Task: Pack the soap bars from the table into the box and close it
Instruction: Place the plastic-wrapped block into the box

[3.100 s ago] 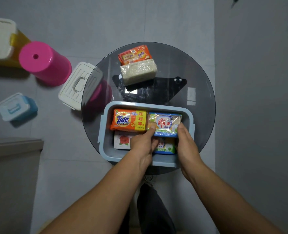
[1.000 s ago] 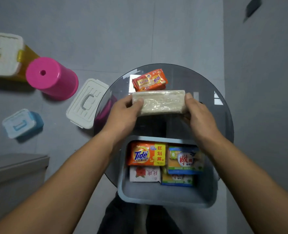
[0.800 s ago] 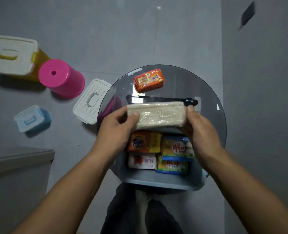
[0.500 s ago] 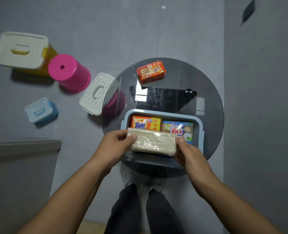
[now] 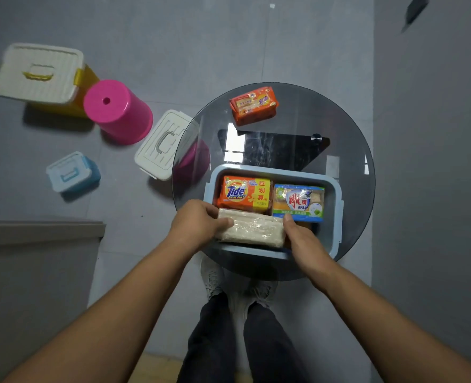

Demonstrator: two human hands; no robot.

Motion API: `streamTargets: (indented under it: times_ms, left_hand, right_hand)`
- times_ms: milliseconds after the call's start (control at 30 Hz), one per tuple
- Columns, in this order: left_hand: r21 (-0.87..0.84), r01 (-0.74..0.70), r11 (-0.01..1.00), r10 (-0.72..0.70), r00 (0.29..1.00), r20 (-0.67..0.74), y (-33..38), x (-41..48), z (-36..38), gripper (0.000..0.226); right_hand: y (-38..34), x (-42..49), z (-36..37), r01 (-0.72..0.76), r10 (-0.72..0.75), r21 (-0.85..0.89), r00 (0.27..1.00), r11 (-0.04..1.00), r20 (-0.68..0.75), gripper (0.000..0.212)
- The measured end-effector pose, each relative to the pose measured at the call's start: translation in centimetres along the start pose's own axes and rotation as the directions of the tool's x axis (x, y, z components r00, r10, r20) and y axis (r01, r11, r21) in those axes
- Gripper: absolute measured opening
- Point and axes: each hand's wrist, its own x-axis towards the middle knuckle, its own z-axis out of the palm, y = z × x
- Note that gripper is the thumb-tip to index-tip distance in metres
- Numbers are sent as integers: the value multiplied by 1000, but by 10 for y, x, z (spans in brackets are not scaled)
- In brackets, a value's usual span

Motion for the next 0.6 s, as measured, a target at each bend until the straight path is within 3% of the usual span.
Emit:
streamTargets:
  times_ms: [133,267,367,467,600]
  left_hand:
    - [151,-23,988,35,996,-78,-4,7,9,33]
    - [185,-21,982,50,987,-153,-14,11,16,28]
    - [128,-29,991,57,974,-217,-20,14,19,28]
    - [20,-26,999,30,953,-302,-20,15,19,42]
    - [-125,11,992,-43,966,-255,-19,19,16,46]
  right_hand:
    - [4,12,-1,-14,14,-55,1000,998,9,49]
    - [1,16,-1,-12,16,-116,999,993,30,53]
    - [1,18,-1,-2,7,-142,999,990,31,53]
    - [0,20,0,10,-4,-147,999,989,39,49]
    - [2,22,1,40,-33,-114,997,993,67,34]
